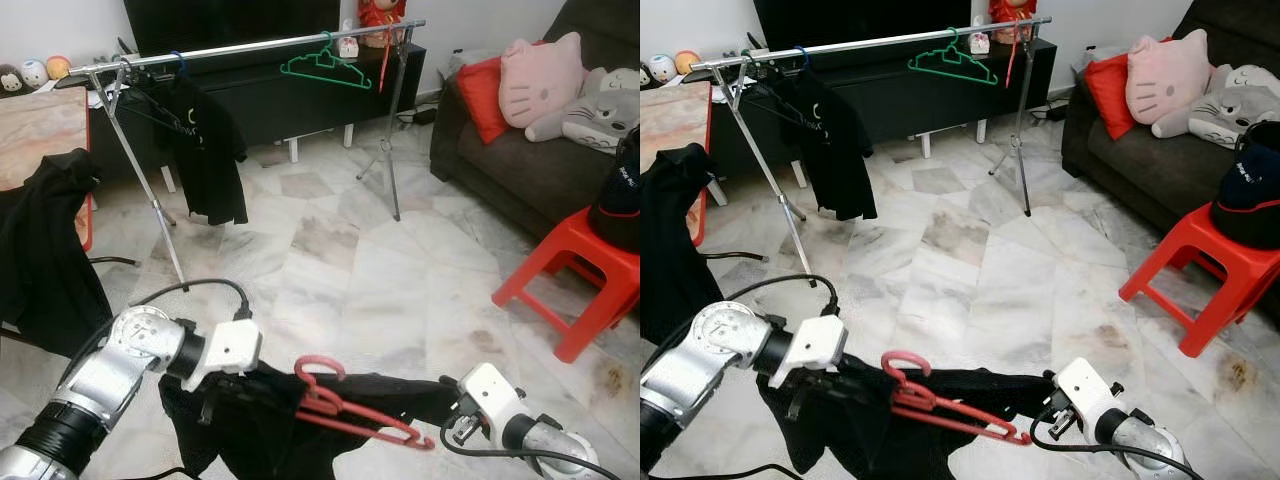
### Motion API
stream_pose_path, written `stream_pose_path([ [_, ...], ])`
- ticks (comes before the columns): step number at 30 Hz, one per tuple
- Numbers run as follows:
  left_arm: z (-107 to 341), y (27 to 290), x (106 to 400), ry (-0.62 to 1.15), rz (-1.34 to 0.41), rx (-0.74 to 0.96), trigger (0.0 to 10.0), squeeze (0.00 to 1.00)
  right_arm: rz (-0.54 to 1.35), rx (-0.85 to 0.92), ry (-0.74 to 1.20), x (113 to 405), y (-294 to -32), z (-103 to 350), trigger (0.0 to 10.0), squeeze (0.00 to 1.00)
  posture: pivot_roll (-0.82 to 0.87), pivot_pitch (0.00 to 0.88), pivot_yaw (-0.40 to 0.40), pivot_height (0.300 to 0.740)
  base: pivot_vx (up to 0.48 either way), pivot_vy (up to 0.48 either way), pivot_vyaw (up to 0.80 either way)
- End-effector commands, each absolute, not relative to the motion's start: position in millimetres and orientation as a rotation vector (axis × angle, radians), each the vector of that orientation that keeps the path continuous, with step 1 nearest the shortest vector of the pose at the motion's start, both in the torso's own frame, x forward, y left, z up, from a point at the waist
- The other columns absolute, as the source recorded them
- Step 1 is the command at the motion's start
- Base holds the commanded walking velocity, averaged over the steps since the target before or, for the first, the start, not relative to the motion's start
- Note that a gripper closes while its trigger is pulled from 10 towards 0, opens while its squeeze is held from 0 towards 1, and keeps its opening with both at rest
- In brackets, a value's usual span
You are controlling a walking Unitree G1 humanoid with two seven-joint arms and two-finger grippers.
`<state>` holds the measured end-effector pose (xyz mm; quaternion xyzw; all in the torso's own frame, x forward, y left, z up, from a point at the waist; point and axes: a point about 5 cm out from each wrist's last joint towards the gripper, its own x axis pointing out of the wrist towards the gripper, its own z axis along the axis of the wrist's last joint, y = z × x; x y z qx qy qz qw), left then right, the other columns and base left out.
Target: Hang hanger
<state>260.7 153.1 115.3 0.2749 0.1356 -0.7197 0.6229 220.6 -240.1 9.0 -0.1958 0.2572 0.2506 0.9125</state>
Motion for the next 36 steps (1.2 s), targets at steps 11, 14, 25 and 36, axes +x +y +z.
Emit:
stream_pose_path([
  [11,112,145,252,0.304,-1.704,0.657,10.0,0.0,0.486,-0.338,0.548,226,-256,16,10.0,1.0,-0.11,0.0,-0.035,0.74,0.0,0.0,0.0],
  [14,112,144,254,0.295,-1.685,0.656,10.0,0.0,0.57,-0.31,0.567,222,-249,15,10.0,1.0,-0.11,0.0,-0.033,0.74,0.0,0.0,0.0],
  [25,108,141,256,0.278,-1.623,0.623,10.0,0.0,0.637,-0.198,0.354,247,-246,67,10.0,1.0,-0.11,0.0,-0.031,0.74,0.0,0.0,0.0],
  [36,98,124,266,0.199,-1.434,0.503,10.0,0.0,0.446,0.09,-0.074,286,-251,152,10.0,1.0,-0.11,0.0,-0.026,0.74,0.0,0.0,0.0],
])
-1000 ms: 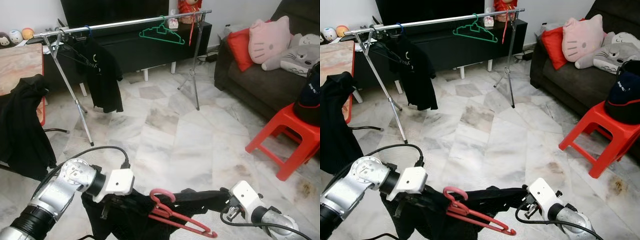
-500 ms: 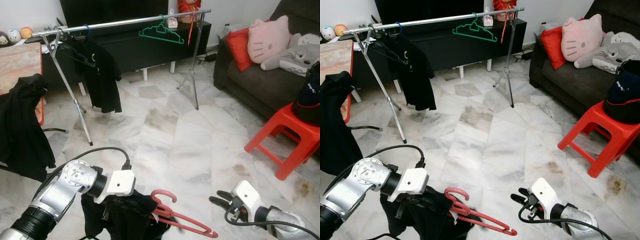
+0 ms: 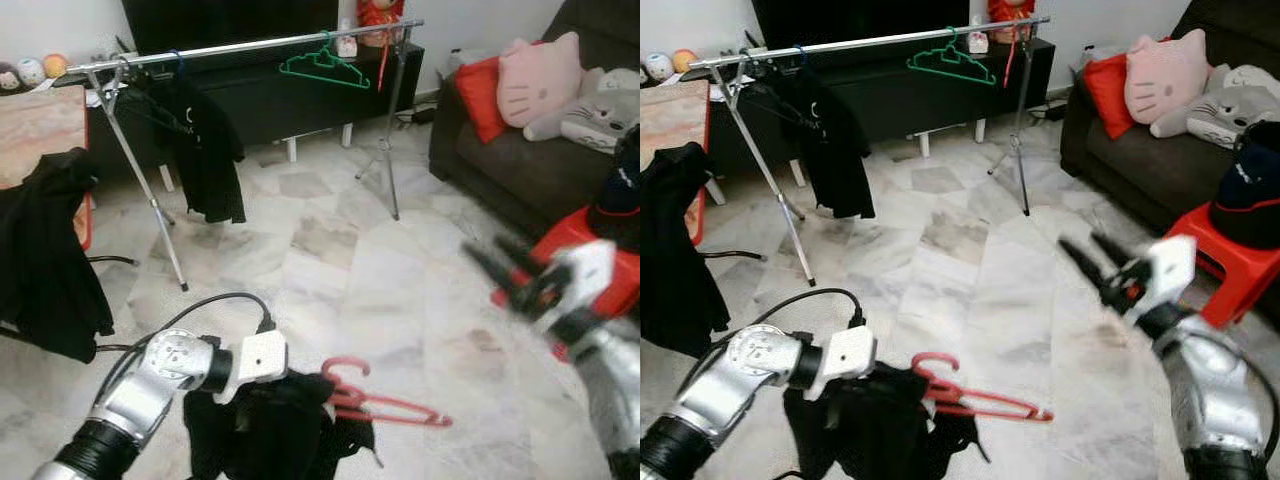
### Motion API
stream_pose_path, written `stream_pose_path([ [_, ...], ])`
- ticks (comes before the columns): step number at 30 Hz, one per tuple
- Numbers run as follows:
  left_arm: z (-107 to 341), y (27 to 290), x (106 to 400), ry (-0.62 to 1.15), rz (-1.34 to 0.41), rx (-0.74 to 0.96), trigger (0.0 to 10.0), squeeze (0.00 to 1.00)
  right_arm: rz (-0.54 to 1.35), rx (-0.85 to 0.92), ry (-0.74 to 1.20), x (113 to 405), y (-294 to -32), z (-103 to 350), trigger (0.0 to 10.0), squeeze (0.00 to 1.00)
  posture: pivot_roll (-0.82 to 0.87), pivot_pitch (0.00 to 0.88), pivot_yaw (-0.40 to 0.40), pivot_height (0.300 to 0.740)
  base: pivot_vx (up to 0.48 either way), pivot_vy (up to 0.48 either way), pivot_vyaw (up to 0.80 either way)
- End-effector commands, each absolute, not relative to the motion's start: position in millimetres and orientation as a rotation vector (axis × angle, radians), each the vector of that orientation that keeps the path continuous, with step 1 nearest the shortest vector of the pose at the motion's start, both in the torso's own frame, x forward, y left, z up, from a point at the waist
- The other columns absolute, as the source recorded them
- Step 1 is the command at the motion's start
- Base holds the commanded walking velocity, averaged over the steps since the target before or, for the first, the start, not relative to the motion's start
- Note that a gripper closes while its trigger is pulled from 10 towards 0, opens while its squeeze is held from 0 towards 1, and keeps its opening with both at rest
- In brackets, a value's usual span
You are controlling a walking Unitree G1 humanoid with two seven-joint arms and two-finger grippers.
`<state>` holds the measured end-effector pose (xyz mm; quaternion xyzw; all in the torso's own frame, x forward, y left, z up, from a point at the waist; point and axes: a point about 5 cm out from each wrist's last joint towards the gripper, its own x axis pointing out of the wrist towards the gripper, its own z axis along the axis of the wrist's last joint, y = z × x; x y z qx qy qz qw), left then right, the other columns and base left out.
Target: Hang hanger
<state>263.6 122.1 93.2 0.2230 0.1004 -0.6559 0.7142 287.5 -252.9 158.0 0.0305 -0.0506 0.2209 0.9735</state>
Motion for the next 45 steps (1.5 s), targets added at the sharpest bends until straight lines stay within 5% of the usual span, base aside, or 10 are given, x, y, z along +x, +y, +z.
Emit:
stream_pose_path([
  [1,97,122,268,0.185,-1.407,0.486,10.0,0.0,0.466,0.069,-0.069,286,-247,153,10.0,1.0,-0.11,0.0,-0.026,0.74,0.0,0.0,0.0],
  [6,95,110,276,0.149,-1.277,0.397,10.0,0.0,0.505,0.072,-0.096,289,-233,160,10.0,1.0,-0.11,0.0,-0.026,0.74,0.0,0.0,0.0],
  [7,94,101,282,0.11,-1.178,0.36,10.0,0.0,0.52,0.099,-0.094,291,-224,162,10.0,0.72,-0.12,0.0,-0.028,0.74,0.0,0.0,0.0],
  [8,90,92,289,0.094,-1.069,0.324,10.0,0.0,0.557,0.12,-0.077,290,-211,157,10.0,0.0,-0.11,0.0,-0.031,0.74,0.0,0.0,0.0],
  [17,89,59,302,0.05,-0.774,0.1,10.0,0.0,0.632,0.203,-0.045,283,-167,142,10.0,0.0,-0.11,0.0,-0.035,0.74,0.0,0.0,0.0],
  [21,90,55,316,0.071,-0.496,-0.101,10.0,0.0,0.612,0.3,-0.098,284,-148,152,10.0,0.0,-0.12,0.0,-0.031,0.74,0.0,0.0,0.0],
  [33,103,49,317,-0.046,-0.446,-0.287,10.0,0.0,0.554,0.394,-0.222,291,-139,173,10.0,0.0,-0.12,0.0,-0.021,0.74,0.0,0.0,0.0],
  [36,107,51,315,-0.094,-0.474,-0.223,10.0,0.0,0.547,0.399,-0.221,289,-141,173,10.0,0.0,-0.12,0.0,-0.021,0.74,0.0,0.0,0.0],
  [40,96,52,306,-0.11,-0.694,0.123,10.0,0.0,0.57,0.283,-0.168,285,-148,165,10.0,0.0,-0.13,0.0,-0.018,0.74,0.0,0.0,0.0],
  [45,81,68,300,-0.015,-0.841,0.239,10.0,0.0,0.584,0.096,-0.089,282,-166,154,10.0,0.0,-0.12,0.0,-0.022,0.74,0.0,0.0,0.0],
])
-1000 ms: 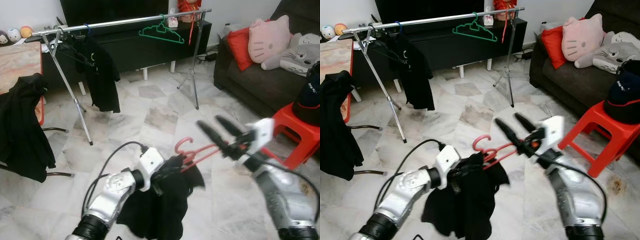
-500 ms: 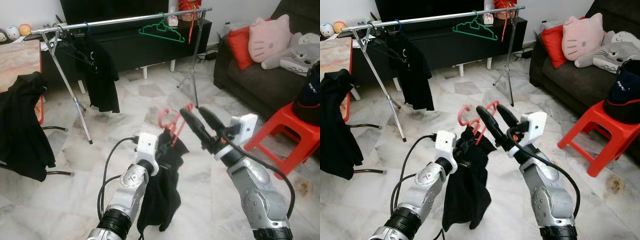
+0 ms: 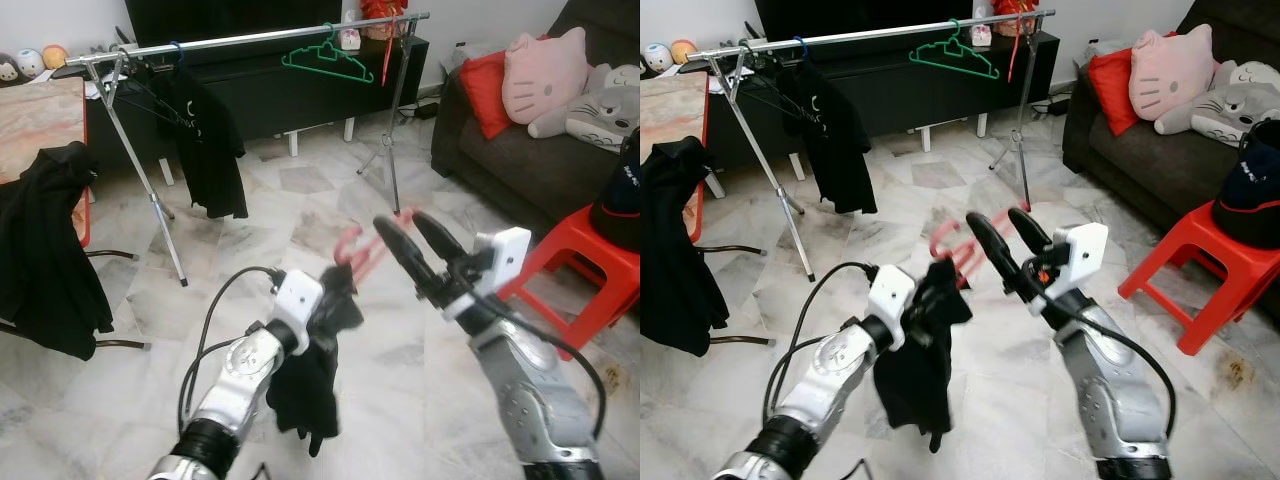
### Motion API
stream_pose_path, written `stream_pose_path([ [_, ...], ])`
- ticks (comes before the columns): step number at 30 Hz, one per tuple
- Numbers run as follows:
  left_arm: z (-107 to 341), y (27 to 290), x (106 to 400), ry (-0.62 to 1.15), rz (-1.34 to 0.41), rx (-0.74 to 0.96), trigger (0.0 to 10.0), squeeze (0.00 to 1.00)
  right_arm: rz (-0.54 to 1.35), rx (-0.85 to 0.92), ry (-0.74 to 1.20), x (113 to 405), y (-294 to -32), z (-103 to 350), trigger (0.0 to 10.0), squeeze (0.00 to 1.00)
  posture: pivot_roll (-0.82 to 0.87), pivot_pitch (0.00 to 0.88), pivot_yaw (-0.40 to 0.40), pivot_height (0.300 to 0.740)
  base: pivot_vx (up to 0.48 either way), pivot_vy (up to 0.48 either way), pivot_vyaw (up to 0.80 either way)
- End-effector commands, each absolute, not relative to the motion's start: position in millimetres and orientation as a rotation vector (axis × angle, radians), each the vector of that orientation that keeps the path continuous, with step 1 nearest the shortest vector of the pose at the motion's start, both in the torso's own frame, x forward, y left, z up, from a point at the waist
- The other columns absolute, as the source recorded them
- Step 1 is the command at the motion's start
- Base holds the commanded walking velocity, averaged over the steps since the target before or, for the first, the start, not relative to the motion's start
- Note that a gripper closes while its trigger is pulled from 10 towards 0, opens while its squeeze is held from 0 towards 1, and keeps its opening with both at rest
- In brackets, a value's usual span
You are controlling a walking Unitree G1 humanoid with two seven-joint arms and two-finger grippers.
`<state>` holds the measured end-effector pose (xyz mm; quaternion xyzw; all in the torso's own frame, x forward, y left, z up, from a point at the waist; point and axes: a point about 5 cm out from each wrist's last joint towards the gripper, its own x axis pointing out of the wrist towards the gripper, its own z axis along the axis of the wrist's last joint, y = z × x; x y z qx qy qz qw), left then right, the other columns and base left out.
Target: Hang hanger
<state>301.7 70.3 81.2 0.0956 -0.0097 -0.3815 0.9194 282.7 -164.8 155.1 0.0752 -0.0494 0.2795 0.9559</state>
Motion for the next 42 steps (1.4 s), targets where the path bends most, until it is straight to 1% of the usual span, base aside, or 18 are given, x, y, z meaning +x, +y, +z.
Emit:
stream_pose_path([
  [1,78,70,299,0.001,-0.861,0.269,10.0,0.0,0.589,0.072,-0.081,282,-169,154,10.0,0.0,-0.12,0.0,-0.022,0.74,0.0,0.0,0.0],
  [2,72,72,296,0.03,-0.908,0.295,10.0,0.0,0.602,0.037,-0.064,281,-175,154,10.0,0.0,-0.12,0.0,-0.024,0.74,0.0,0.0,0.0],
  [3,72,72,296,0.03,-0.908,0.295,10.0,0.0,0.602,0.037,-0.064,281,-175,154,10.0,0.0,-0.12,0.0,-0.024,0.74,0.0,0.0,0.0],
  [5,69,73,290,0.044,-0.979,0.316,10.0,0.0,0.705,-0.097,0.019,276,-180,148,10.0,0.0,-0.13,0.0,-0.025,0.74,0.0,0.0,0.0],
  [8,67,72,286,0.055,-1.028,0.344,10.0,0.0,0.811,-0.208,0.121,268,-181,137,10.0,0.0,-0.13,0.0,-0.026,0.74,0.0,0.0,0.0],
  [9,66,73,283,0.074,-1.09,0.35,10.0,0.0,0.924,-0.299,0.221,258,-185,127,10.0,0.0,-0.13,0.0,-0.031,0.74,0.0,0.0,0.0],
  [10,67,73,282,0.084,-1.113,0.351,10.0,0.0,0.965,-0.334,0.254,255,-187,125,10.0,0.0,-0.12,0.0,-0.033,0.74,0.0,0.0,0.0],
  [12,67,73,282,0.091,-1.128,0.352,10.0,0.0,0.99,-0.356,0.274,253,-188,123,10.0,0.0,-0.12,0.0,-0.033,0.74,0.0,0.0,0.0],
  [16,70,79,280,0.134,-1.216,0.334,10.0,0.0,1.102,-0.411,0.357,250,-194,122,10.0,0.0,-0.12,0.0,-0.033,0.74,0.0,0.0,0.0],
  [19,71,81,278,0.162,-1.256,0.309,10.0,0.0,1.134,-0.432,0.385,250,-196,122,10.0,0.0,-0.12,0.0,-0.033,0.74,0.0,0.0,0.0],
  [20,70,83,275,0.184,-1.291,0.288,10.0,0.0,1.18,-0.457,0.433,248,-198,117,10.0,0.0,-0.12,0.0,-0.031,0.74,0.0,0.0,0.0],
  [21,70,83,275,0.184,-1.291,0.288,10.0,0.0,1.18,-0.457,0.433,248,-198,117,10.0,0.0,-0.12,0.0,-0.031,0.74,0.0,0.0,0.0],
  [22,69,85,273,0.199,-1.313,0.289,10.0,0.0,1.236,-0.479,0.489,242,-198,111,10.0,0.0,-0.12,0.0,-0.03,0.74,0.0,0.0,0.0],
  [26,72,87,271,0.209,-1.351,0.292,10.0,0.0,1.307,-0.494,0.548,238,-199,104,10.0,0.0,-0.12,0.0,-0.03,0.74,0.0,0.0,0.0],
  [33,78,87,272,0.214,-1.38,0.282,10.0,0.0,1.278,-0.497,0.548,251,-204,104,10.0,0.0,-0.12,0.0,-0.03,0.74,0.0,0.0,0.0],
  [36,78,86,273,0.213,-1.38,0.281,10.0,0.0,1.224,-0.545,0.523,266,-208,103,10.0,0.0,-0.12,0.0,-0.029,0.74,0.0,0.0,0.0],
  [42,79,87,272,0.225,-1.381,0.28,10.0,0.0,1.231,-0.538,0.505,279,-207,110,10.0,0.0,-0.11,0.0,-0.029,0.74,0.0,0.0,0.0],
])
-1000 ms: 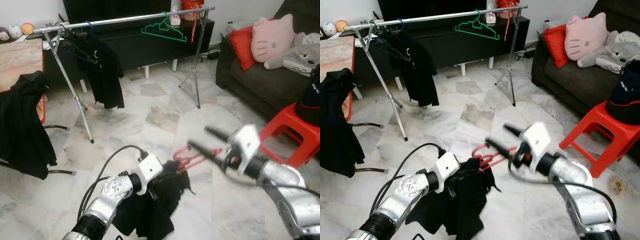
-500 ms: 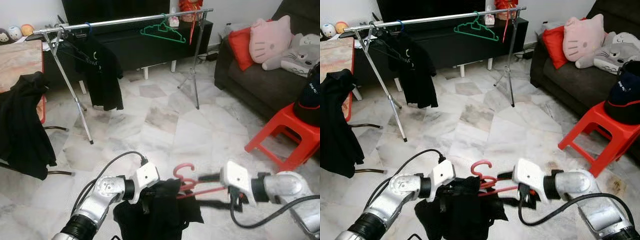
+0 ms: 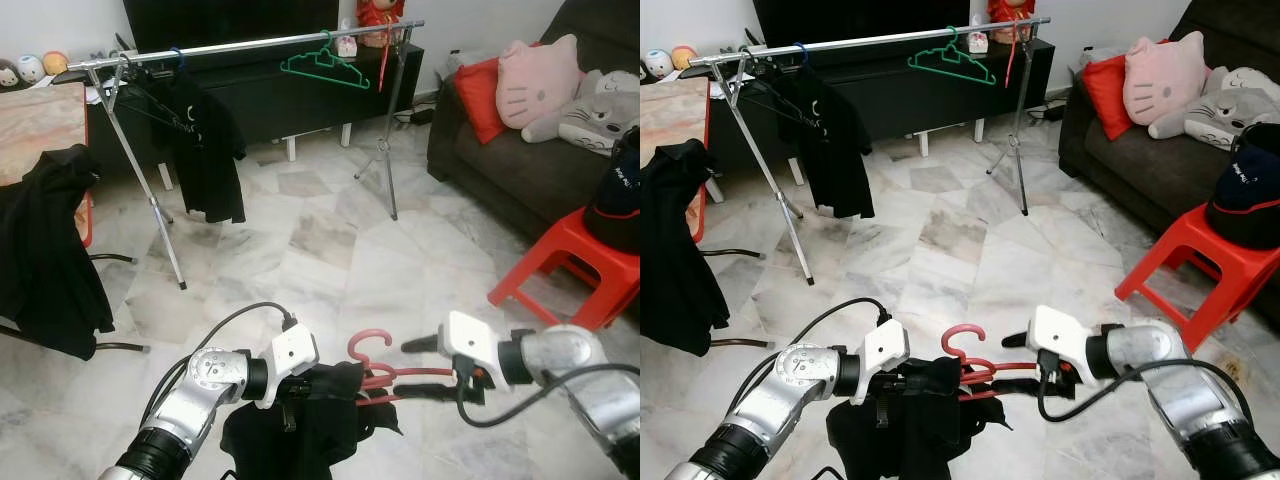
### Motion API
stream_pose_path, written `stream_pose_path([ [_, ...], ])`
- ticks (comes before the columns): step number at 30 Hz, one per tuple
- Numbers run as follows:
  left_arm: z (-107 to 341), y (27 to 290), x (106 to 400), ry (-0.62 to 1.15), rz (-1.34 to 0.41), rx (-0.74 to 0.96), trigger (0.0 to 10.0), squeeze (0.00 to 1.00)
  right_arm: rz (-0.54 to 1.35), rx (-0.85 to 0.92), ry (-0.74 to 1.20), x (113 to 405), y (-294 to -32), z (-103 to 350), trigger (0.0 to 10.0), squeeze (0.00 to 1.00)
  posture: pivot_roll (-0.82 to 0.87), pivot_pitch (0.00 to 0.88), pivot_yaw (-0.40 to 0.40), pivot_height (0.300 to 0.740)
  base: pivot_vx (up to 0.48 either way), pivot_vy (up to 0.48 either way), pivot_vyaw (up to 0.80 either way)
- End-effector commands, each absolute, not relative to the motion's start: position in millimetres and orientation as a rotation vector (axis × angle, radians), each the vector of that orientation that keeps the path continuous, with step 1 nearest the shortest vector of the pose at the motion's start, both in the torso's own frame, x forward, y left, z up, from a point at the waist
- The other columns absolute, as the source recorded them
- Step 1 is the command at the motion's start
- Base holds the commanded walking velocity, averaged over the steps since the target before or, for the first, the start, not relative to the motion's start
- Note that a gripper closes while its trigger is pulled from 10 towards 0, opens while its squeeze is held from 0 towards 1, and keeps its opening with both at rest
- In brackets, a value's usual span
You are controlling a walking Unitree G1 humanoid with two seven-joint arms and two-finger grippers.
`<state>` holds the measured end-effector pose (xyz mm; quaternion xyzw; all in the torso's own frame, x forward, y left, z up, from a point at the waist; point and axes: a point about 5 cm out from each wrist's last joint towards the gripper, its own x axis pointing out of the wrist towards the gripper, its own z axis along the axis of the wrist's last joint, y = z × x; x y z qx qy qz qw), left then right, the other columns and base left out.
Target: Hang hanger
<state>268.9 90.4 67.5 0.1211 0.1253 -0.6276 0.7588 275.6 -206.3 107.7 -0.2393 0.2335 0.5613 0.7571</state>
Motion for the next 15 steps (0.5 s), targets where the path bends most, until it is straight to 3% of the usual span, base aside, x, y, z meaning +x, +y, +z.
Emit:
stream_pose_path([
  [1,79,87,272,0.225,-1.381,0.28,10.0,0.0,1.231,-0.538,0.505,279,-207,110,10.0,0.0,-0.11,0.0,-0.029,0.74,0.0,0.0,0.0],
  [12,82,87,273,0.225,-1.387,0.286,10.0,0.0,1.375,-0.495,0.555,282,-197,97,10.0,0.0,-0.1,0.0,-0.028,0.74,0.0,0.0,0.0],
  [13,82,87,273,0.226,-1.386,0.285,10.0,0.0,1.378,-0.494,0.56,283,-197,95,9.2,0.0,-0.1,0.0,-0.028,0.74,0.0,0.0,0.0],
  [14,82,88,273,0.226,-1.386,0.286,10.0,0.0,1.369,-0.501,0.56,284,-198,94,9.2,0.0,-0.1,0.0,-0.028,0.74,0.0,0.0,0.0],
  [15,82,88,273,0.226,-1.385,0.287,10.0,0.0,1.359,-0.503,0.562,286,-198,93,4.3,0.0,-0.1,0.0,-0.03,0.74,0.0,0.0,0.0],
])
